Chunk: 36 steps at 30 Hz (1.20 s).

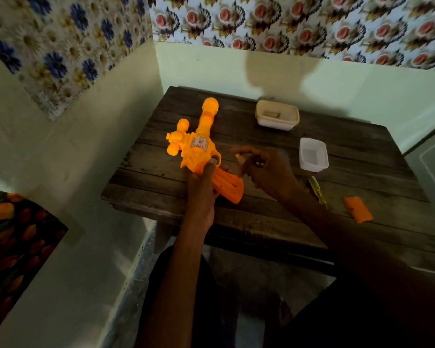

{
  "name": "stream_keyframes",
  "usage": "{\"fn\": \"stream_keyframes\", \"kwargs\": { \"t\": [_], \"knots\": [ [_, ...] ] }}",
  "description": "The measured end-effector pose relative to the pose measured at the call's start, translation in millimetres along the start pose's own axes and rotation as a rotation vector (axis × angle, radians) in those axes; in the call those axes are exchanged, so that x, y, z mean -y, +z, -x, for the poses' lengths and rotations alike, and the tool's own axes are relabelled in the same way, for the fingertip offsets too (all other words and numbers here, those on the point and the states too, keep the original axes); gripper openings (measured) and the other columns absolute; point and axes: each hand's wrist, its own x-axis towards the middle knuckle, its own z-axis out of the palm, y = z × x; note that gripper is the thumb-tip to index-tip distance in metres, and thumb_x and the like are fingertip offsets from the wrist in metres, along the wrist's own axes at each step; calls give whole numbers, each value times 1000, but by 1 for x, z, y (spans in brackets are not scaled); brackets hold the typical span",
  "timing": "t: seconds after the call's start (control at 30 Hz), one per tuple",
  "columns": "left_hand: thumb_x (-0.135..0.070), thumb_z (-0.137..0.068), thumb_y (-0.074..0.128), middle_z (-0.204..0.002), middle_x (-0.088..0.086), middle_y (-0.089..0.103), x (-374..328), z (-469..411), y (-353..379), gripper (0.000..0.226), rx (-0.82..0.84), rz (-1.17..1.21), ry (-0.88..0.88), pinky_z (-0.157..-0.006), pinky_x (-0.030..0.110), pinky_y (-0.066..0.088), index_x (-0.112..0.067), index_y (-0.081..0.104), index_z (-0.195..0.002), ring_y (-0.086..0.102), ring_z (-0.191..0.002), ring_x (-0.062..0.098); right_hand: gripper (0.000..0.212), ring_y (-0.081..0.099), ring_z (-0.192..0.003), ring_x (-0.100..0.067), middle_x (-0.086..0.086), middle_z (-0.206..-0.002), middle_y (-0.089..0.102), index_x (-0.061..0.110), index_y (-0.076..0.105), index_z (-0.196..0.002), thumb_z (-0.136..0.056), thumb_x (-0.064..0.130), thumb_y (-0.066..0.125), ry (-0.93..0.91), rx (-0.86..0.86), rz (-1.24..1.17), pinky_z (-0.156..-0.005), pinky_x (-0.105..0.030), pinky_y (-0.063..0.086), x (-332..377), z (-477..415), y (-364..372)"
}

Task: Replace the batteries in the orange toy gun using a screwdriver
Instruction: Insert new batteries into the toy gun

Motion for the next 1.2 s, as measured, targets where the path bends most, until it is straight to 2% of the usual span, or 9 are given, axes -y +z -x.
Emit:
{"fn": "stream_keyframes", "kwargs": {
  "t": [0.13, 0.23, 0.3, 0.4, 0.47, 0.57, 0.67, 0.9, 1.2],
  "knots": [
    [-21, -95, 54, -113, 2, 64, -1, 3, 1, 42, 18, 7, -10, -83, 41, 52, -18, 46, -136, 63, -101, 19, 16, 56, -61, 19, 13, -75, 66, 19, 67, -107, -94, 17, 59, -37, -34, 14, -61, 2, 39, 3, -4, 7],
    [-23, -94, 56, -112, 6, 65, -2, 2, 0, 45, 53, 31, -6, -82, 40, 53, -15, 45, -137, 65, -99, 20, 17, 62, -73, 13, 13, -88, 70, 26, 69, -101, -87, 17, 68, -66, -39, -8, -66, -8, 49, -2, -7, 19],
    [-21, -95, 54, -100, 3, 67, -4, 2, -2, 40, 71, 34, -9, -79, 38, 54, -13, 49, -134, 66, -90, 14, 18, 66, -78, 5, 14, -87, 70, 29, 69, -97, -84, 18, 72, -57, -54, -52, -68, -18, 54, -8, -9, 26],
    [-19, -96, 51, -79, -5, 70, -4, 1, -1, 21, 100, 33, -24, -73, 32, 54, -16, 58, -116, 67, -74, 7, 15, 59, -67, 15, 23, -80, 64, 29, 73, -93, -81, 22, 75, -97, -107, 1, -60, -6, 43, -13, -8, 31],
    [-18, -97, 50, -75, -7, 71, -3, 1, 1, 14, 101, 24, -27, -68, 30, 53, -20, 59, -107, 68, -69, 5, 18, 55, -67, 15, 16, -86, 67, 22, 75, -98, -80, 22, 75, -189, -115, 117, -60, -2, 37, -16, -5, 30],
    [-18, -97, 51, -96, 2, 70, -1, 3, 5, 20, 65, 22, -27, -75, 36, 53, -20, 59, -115, 67, -84, 15, 24, 60, -76, -3, 1, -101, 72, 21, 72, -108, -84, 24, 70, -298, -33, 235, -64, -18, 44, -25, 1, 28],
    [-16, -97, 50, -97, 3, 65, 3, 4, 9, 18, 47, 25, 7, -71, 33, 53, -20, 58, -114, 64, -83, 16, 26, 67, -75, -18, -3, -97, 71, 19, 72, -108, -83, 24, 68, -428, -1, 330, -59, -35, 53, -35, 7, 26],
    [-15, -97, 50, -85, 2, 61, 3, 4, 12, 20, -10, 13, -8, -67, 30, 49, -16, 56, -116, 59, -77, 14, 39, 66, -104, -23, -8, -123, 64, 11, 68, -116, -78, 15, 76, -493, 85, 337, -77, -44, 57, -46, 13, 25],
    [-14, -98, 49, -99, 5, 64, 5, 5, 11, 18, 7, 36, 17, -79, 40, 50, -25, 57, -110, 61, -89, 20, 16, 67, -86, -20, -5, -103, 67, 10, 70, -96, -80, 10, 68, -486, 96, 294, -66, -42, 55, -43, 0, 29]
  ]
}}
